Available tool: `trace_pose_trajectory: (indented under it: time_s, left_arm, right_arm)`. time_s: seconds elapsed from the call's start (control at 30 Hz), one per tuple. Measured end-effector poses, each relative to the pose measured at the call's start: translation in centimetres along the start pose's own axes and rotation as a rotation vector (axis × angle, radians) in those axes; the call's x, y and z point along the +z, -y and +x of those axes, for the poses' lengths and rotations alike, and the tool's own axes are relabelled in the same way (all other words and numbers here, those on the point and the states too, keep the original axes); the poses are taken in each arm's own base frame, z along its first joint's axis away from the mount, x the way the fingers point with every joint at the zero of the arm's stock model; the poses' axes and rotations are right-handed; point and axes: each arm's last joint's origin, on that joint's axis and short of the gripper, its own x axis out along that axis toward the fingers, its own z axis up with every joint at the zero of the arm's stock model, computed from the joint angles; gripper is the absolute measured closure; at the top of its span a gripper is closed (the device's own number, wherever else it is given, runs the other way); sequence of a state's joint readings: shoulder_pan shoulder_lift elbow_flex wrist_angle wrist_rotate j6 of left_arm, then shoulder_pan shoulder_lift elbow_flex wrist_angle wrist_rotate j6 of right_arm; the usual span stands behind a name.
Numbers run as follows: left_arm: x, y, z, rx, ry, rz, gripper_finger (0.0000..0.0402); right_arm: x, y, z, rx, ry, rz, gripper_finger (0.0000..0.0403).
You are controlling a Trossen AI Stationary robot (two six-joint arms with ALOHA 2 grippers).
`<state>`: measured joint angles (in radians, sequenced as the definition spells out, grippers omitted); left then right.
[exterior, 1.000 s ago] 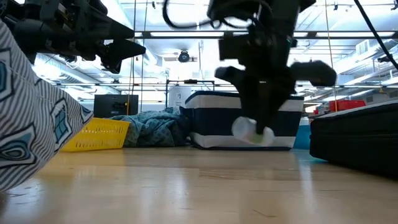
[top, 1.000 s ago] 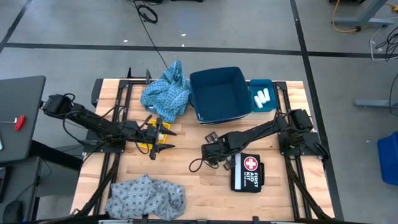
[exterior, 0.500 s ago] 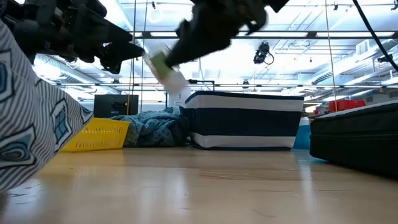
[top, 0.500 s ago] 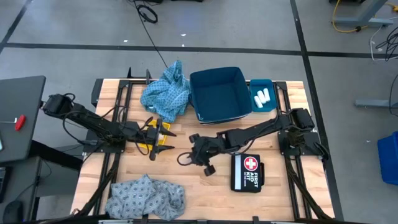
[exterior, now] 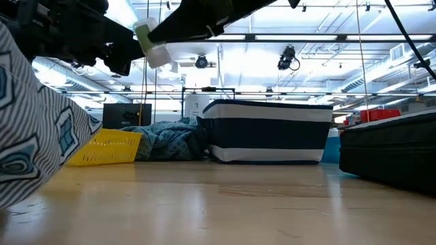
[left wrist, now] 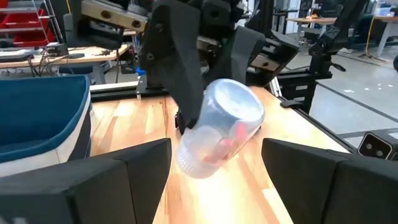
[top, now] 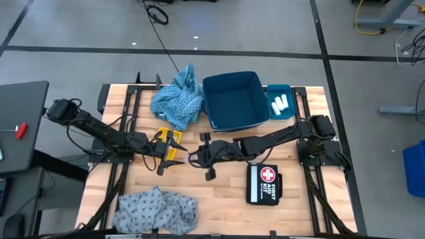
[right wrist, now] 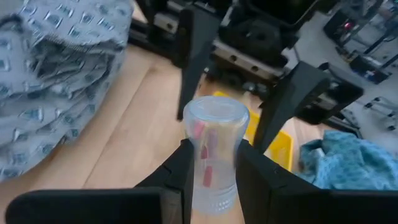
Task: Pick & place medical supplies in basket/bin
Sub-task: Put the transparent pill bottle into the yellow bin
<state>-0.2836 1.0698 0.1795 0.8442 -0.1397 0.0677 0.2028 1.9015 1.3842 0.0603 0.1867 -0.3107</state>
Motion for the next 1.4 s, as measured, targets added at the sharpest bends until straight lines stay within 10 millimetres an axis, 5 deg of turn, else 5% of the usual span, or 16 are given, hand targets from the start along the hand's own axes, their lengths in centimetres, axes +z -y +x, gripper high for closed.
trace_pose_trajectory:
  time_s: [0.47,0.87,1.4]
  left_arm:
    - [1.1,0.5,0.1,0.093,0.131,0.038,0.0152]
    - [0.0,1.0,1.2,0.164,0.156,0.095,0.0244]
    - [0.0,1.0,1.3,0.179,0.171,0.082,0.0244]
  right_arm:
    - [0.9,1.3,0.1,-0.051,0.116,0.012,0.0315]
    - [1.6,1.5,0.0,-0.048,0.2,0.039,0.0323]
    - [1.6,1.6,0.0,-0.035,0.208,0.04,0.0323]
